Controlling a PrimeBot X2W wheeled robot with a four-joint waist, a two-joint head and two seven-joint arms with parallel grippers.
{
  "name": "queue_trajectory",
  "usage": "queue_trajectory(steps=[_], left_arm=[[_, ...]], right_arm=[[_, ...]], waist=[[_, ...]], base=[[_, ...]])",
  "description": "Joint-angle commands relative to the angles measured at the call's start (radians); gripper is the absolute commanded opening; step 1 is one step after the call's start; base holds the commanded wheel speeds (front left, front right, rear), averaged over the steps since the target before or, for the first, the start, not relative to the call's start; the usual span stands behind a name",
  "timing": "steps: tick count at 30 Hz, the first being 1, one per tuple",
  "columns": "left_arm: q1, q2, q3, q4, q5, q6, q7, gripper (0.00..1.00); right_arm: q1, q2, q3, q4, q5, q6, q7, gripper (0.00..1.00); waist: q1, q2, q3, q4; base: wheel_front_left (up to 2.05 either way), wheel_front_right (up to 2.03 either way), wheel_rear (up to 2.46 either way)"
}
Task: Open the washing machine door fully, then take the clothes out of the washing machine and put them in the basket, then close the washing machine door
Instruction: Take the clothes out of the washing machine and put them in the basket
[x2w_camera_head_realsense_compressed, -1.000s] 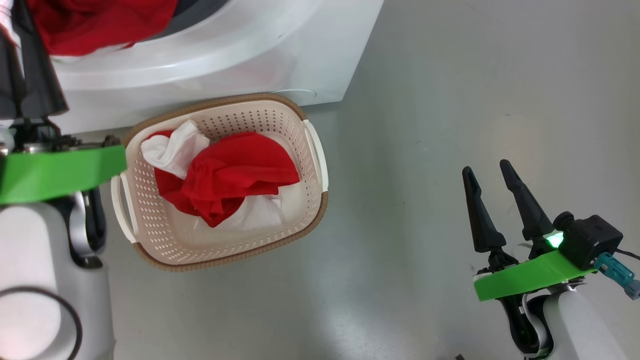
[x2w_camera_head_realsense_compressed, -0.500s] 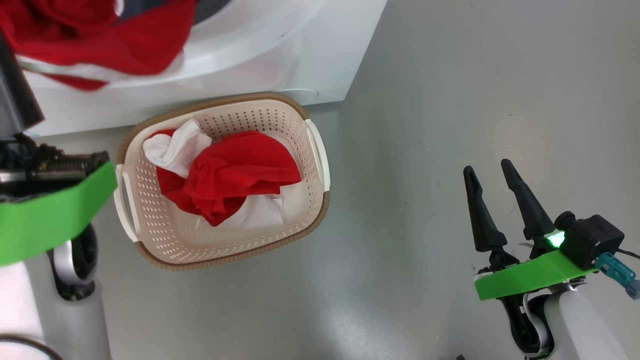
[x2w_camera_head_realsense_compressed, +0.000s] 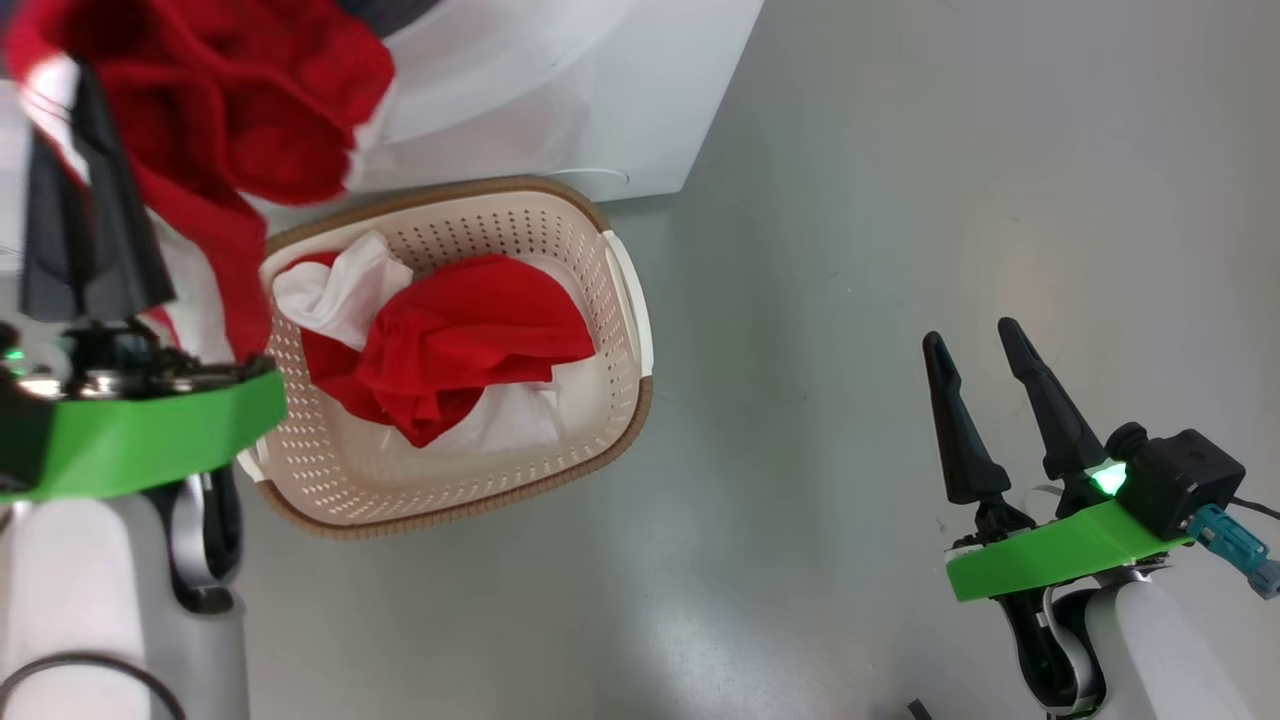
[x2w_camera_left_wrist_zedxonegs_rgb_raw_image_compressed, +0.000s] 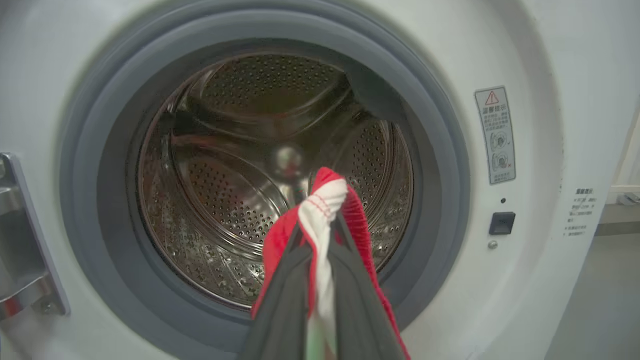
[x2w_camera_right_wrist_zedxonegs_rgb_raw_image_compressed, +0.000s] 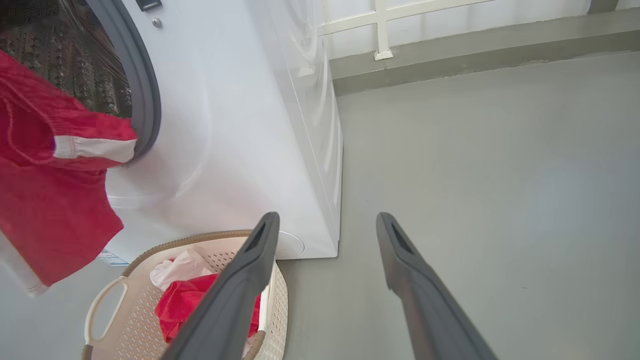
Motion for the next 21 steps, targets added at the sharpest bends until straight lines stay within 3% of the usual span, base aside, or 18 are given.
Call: queue_trajectory(steps=[1,21], left_arm=[[0.032,0.020,0.018,0.013,-0.008,0.001,-0.004,0.00],[-0.029,0.020,0.000,0.393,0.006,-0.012,-0.004,0.00]], right_arm=[[0.008,0.000,0.024,-0.025,-0.015,0.007,-0.006,1.00],[-0.033,0.006,0.045,-0.035,0.003,0.007,-0.006,1.00]], waist=[[-0.0001,-0.0001,0.011,-0.004],[-0.0001,-0.0001,0.125,-0.040]], base=[[0.00,0.00,0.00],[0.00,0.00,0.00]])
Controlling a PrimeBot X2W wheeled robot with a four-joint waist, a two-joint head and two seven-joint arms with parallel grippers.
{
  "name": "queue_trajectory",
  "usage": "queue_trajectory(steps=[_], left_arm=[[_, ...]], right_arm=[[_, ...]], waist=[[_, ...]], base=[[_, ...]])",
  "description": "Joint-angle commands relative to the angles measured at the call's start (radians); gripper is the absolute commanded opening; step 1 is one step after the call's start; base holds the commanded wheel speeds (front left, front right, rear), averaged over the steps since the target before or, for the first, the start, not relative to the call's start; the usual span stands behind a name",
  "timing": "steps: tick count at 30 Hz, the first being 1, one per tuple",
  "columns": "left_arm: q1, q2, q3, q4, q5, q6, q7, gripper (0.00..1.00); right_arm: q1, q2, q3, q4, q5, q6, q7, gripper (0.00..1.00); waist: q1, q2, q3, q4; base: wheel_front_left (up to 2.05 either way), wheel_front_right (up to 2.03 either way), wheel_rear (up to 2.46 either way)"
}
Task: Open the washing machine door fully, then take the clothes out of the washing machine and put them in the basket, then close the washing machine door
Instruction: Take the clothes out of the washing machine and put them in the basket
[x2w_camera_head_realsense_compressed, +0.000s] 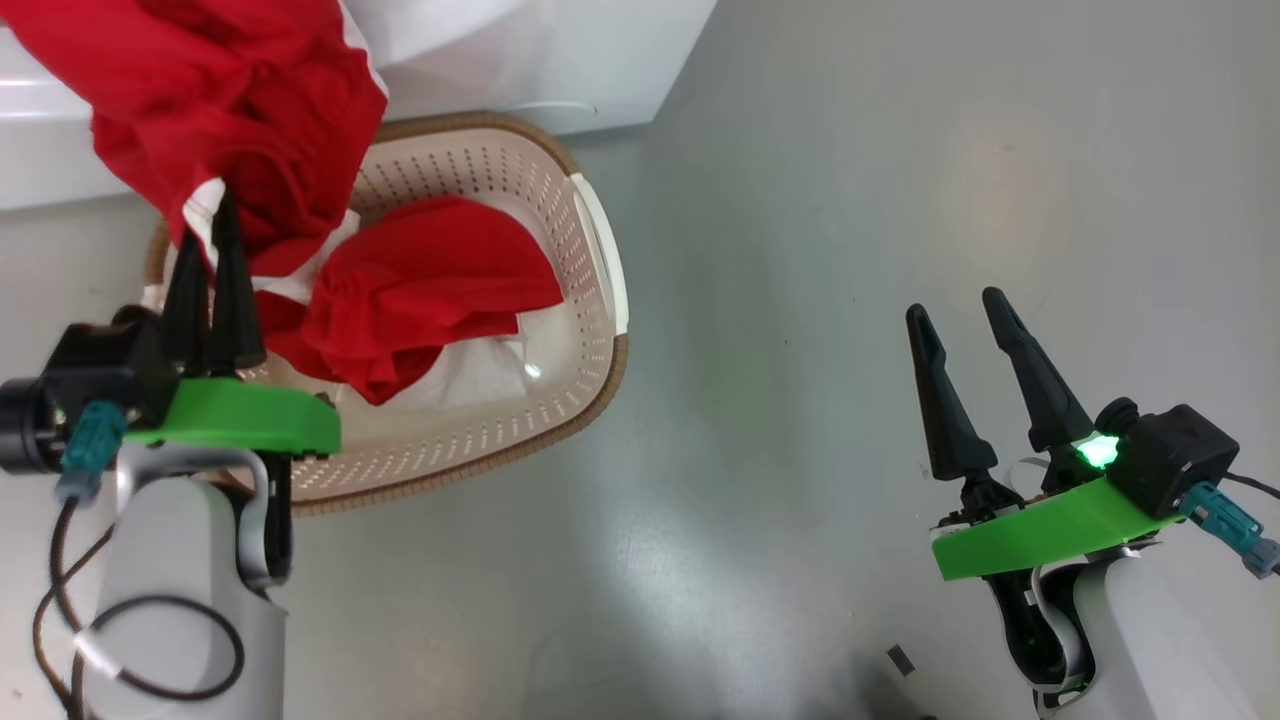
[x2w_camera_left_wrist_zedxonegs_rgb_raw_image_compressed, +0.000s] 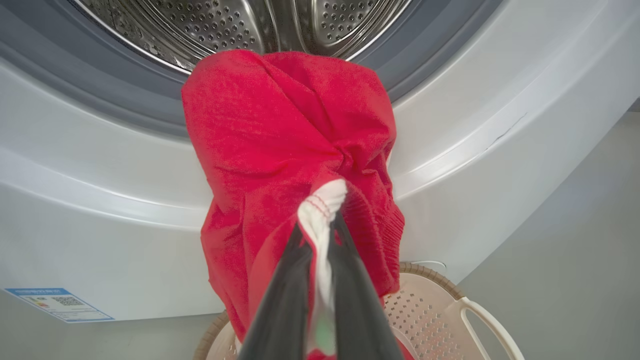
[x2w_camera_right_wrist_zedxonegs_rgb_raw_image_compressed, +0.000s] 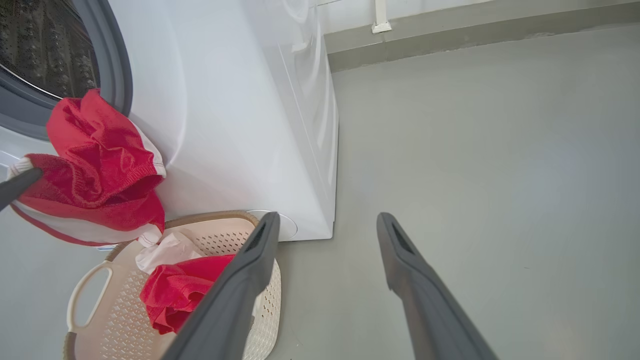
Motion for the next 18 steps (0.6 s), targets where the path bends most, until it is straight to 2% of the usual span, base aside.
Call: queue_trajectory(steps=[1,12,18], left_arm=[[-0.007,0.020,0.020,0.002,0.015,-0.002,-0.004,0.00],[-0.147,0.025,0.021,0.215,0.044,0.011,-0.004,0.00],[-0.205,0.037,0.023,0.301,0.048,0.017,-0.004,0.29]], right_arm=[[0.004,0.001,0.020,-0.026,0.003,0.007,-0.006,1.00],[-0.030,0.002,0.027,-0.037,0.014,0.007,-0.006,1.00],[-0.044,0.002,0.035,-0.035,0.018,0.007,-0.006,1.00]], waist=[[0.0000,-0.0001,0.023,-0.006],[0.0000,-0.0001,0.102,-0.014],[0.0000,-0.0001,0.117,-0.021]], base=[[0.00,0.00,0.00],[0.00,0.00,0.00],[0.00,0.00,0.00]])
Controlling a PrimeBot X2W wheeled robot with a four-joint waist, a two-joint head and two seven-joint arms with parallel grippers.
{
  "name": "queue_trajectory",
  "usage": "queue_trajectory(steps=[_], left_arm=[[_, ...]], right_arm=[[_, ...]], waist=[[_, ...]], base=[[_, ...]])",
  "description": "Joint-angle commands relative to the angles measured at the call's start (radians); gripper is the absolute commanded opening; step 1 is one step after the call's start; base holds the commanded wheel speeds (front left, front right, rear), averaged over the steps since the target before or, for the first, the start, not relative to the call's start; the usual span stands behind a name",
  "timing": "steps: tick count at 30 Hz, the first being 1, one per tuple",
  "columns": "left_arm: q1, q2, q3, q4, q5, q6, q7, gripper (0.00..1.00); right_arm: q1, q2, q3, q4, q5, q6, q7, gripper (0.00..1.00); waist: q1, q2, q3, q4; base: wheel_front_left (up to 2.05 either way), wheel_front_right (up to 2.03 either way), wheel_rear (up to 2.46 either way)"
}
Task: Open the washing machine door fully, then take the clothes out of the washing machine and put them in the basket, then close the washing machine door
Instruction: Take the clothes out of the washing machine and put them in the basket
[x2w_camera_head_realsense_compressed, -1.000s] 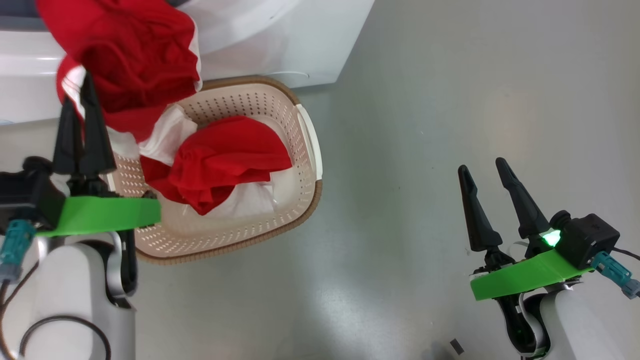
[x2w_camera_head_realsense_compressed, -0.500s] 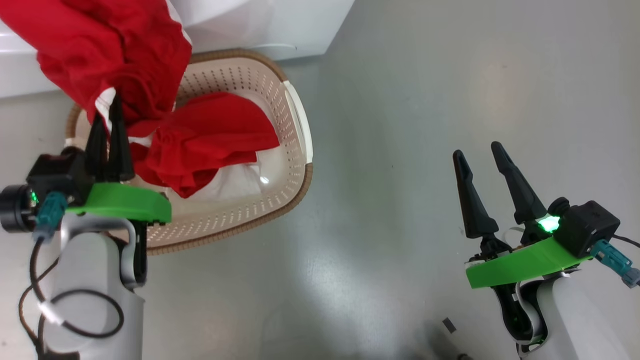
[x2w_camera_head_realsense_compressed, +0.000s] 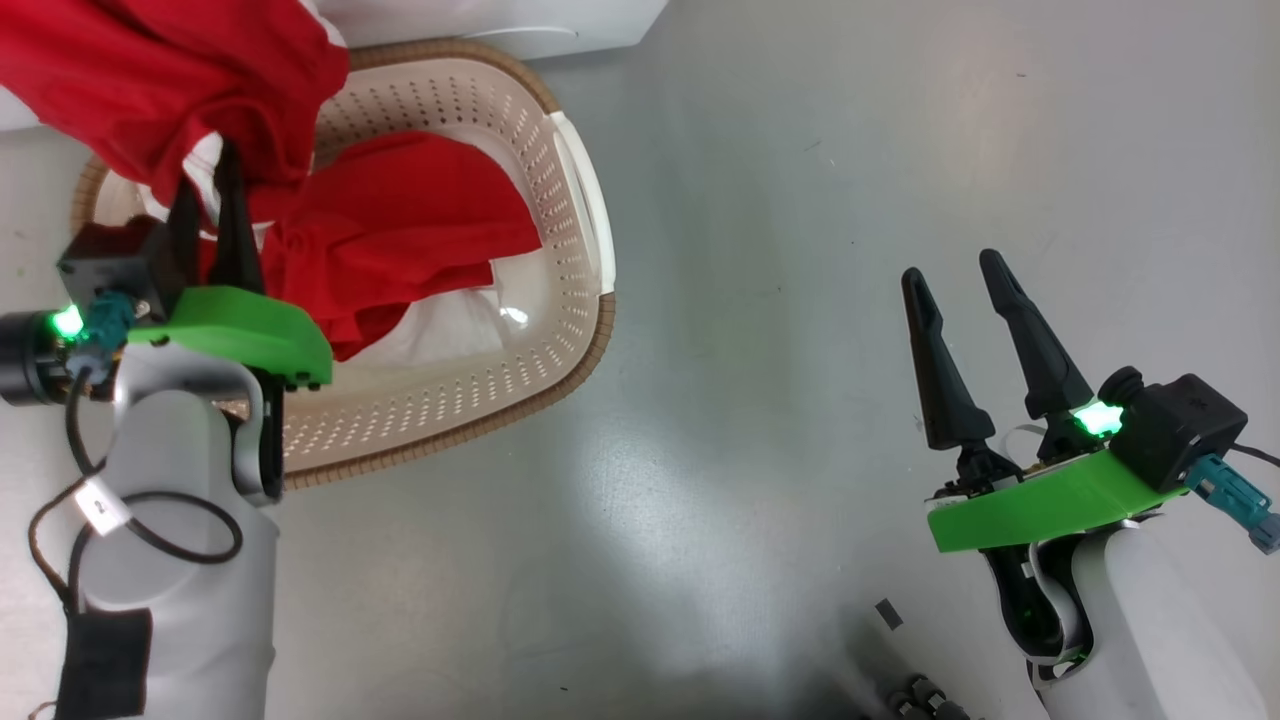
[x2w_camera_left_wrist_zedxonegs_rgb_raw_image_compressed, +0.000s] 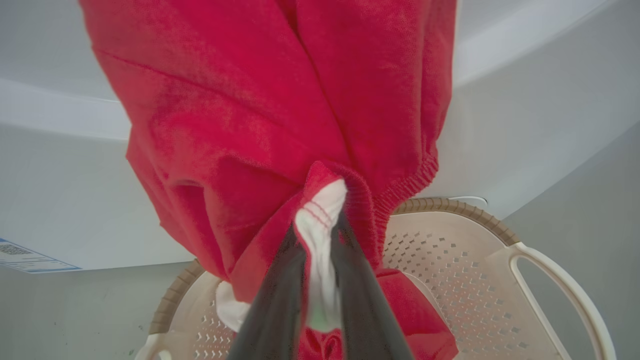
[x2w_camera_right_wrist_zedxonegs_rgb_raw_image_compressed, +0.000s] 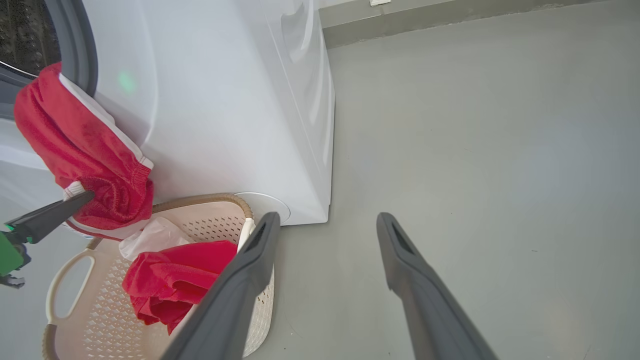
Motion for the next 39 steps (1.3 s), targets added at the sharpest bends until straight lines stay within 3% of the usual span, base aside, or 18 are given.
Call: queue_trajectory(steps=[1,3,4,6,24,39], left_arm=[[0.003,0.030,0.023,-0.007,0.003,0.008,-0.004,0.32],[-0.003,0.031,0.024,0.003,0.002,0.009,-0.004,0.59],[-0.004,0.031,0.025,0.007,0.002,0.009,-0.004,0.84],[-0.007,0.031,0.026,0.012,-0.001,0.008,-0.004,0.98],[0.080,0.014,0.018,-0.121,-0.026,-0.001,-0.004,1.00],[0.281,0.011,-0.017,-0.335,-0.079,0.039,-0.004,1.00]], right_arm=[[0.004,0.001,0.025,-0.020,0.005,0.007,-0.006,1.00],[0.003,0.001,0.026,-0.018,0.006,0.007,-0.006,1.00],[0.004,0.001,0.026,-0.018,0.006,0.007,-0.006,1.00],[0.004,0.001,0.024,-0.017,0.006,0.007,-0.006,1.00],[0.016,0.001,0.001,-0.009,-0.020,0.007,-0.006,1.00],[0.042,-0.005,-0.017,-0.007,-0.038,0.007,-0.006,1.00]], waist=[[0.0000,-0.0001,0.003,-0.003],[0.0000,-0.0001,0.001,-0.005],[0.0000,-0.0001,0.000,-0.004],[0.0000,-0.0001,-0.002,-0.003],[0.0000,-0.0001,-0.056,0.041],[0.0000,-0.0001,-0.116,0.079]], base=[[0.00,0.00,0.00],[0.00,0.00,0.00],[0.00,0.00,0.00],[0.00,0.00,0.00],[0.00,0.00,0.00],[0.00,0.00,0.00]])
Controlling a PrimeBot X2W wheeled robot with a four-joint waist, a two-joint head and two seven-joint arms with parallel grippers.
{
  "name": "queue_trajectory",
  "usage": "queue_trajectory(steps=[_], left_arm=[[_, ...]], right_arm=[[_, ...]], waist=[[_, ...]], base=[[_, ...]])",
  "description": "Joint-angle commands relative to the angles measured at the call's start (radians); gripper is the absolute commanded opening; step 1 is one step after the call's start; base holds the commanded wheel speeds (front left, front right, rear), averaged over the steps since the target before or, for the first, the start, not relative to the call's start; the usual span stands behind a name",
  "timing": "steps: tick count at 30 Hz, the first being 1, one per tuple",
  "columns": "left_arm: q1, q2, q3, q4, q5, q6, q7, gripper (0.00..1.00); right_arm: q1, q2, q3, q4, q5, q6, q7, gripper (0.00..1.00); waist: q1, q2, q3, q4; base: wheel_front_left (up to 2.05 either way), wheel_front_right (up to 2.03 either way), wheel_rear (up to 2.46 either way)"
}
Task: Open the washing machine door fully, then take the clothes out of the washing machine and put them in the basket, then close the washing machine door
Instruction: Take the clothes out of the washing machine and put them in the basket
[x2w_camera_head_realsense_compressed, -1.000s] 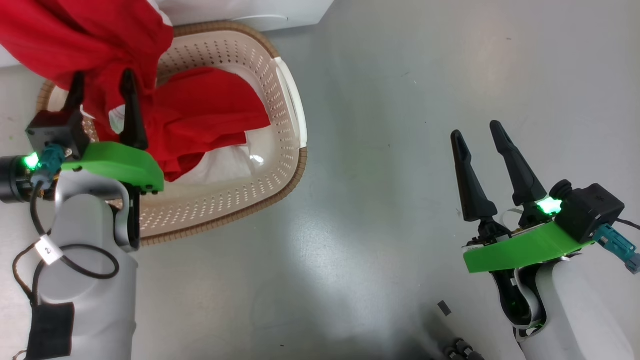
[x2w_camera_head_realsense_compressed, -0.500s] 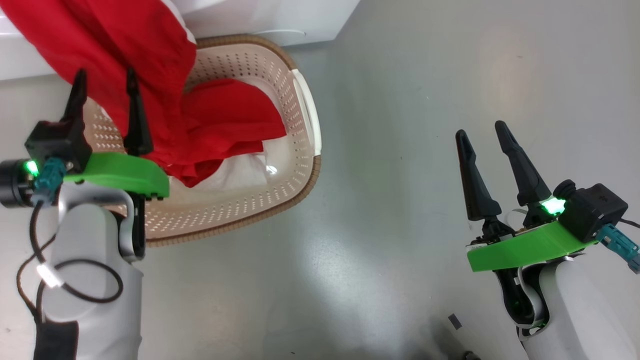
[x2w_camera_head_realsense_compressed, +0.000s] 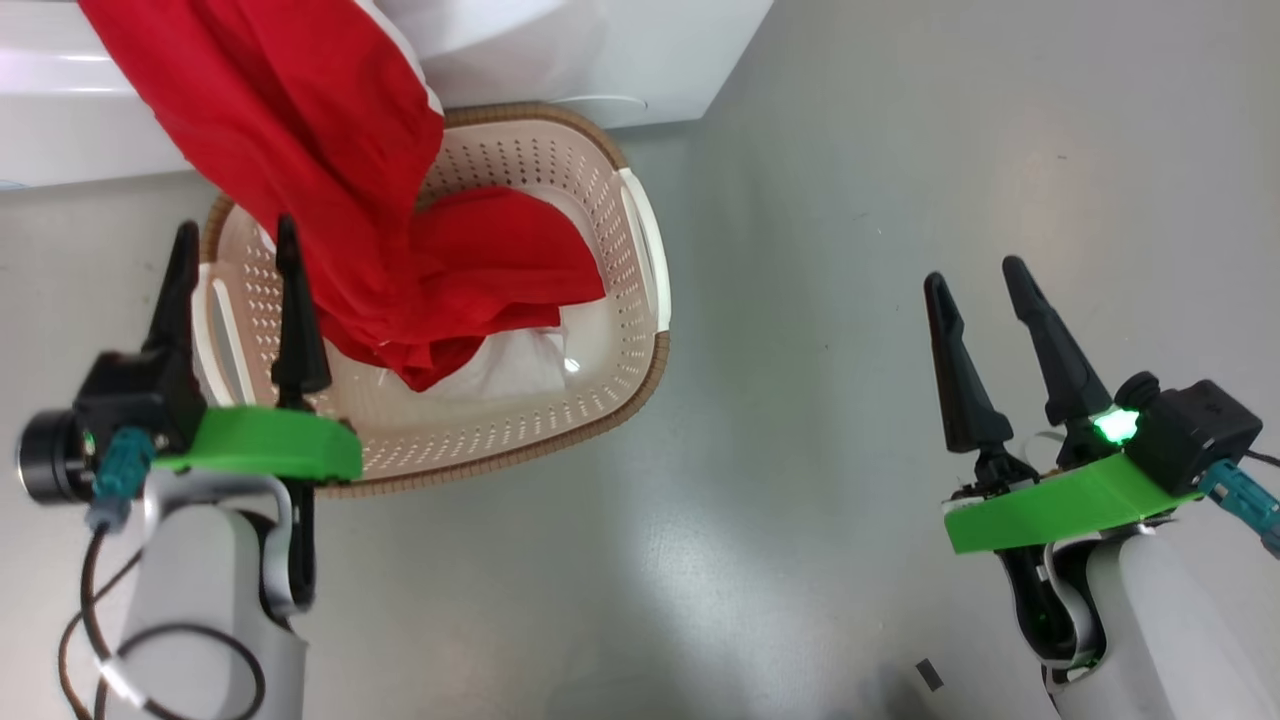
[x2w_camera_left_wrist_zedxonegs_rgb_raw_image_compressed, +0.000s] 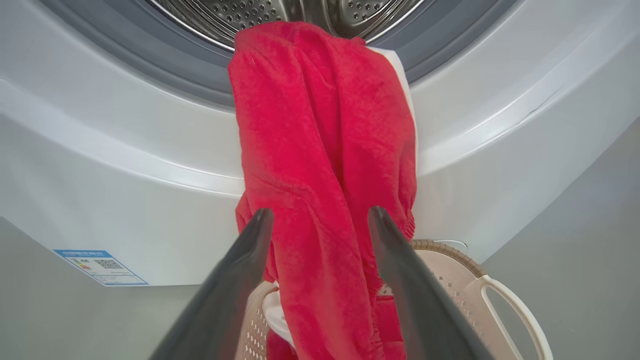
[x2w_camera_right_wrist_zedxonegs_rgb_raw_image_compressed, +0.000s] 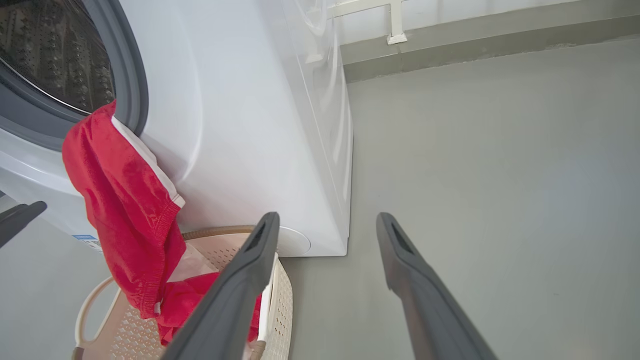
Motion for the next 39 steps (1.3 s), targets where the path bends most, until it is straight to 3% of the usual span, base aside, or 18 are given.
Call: queue_trajectory(steps=[1,13,23,31,39], left_arm=[[0.044,0.025,0.020,-0.035,-0.013,0.010,-0.005,1.00],[0.224,0.025,0.030,-0.205,-0.047,0.043,-0.005,1.00],[0.254,0.025,0.021,-0.252,-0.049,0.047,-0.005,1.00],[0.200,0.025,0.011,-0.255,-0.037,0.028,-0.005,1.00],[-0.027,0.025,-0.004,-0.212,-0.006,0.010,-0.005,1.00]], right_arm=[[0.032,-0.003,0.018,-0.020,-0.020,0.007,-0.006,1.00],[0.045,-0.007,0.024,-0.016,-0.018,0.007,-0.006,1.00],[0.044,-0.009,0.030,-0.016,-0.015,0.007,-0.006,1.00],[0.037,-0.008,0.023,-0.022,-0.017,0.007,-0.006,1.00],[0.021,-0.009,0.012,-0.030,-0.021,0.007,-0.006,1.00]], waist=[[-0.0001,0.0000,-0.007,0.003],[-0.0001,0.0000,-0.031,0.002],[-0.0001,0.0000,-0.028,-0.001],[-0.0001,0.0000,-0.005,0.003],[-0.0001,0.0000,0.028,0.022]], base=[[0.00,0.00,0.00],[0.00,0.00,0.00],[0.00,0.00,0.00],[0.00,0.00,0.00],[0.00,0.00,0.00]])
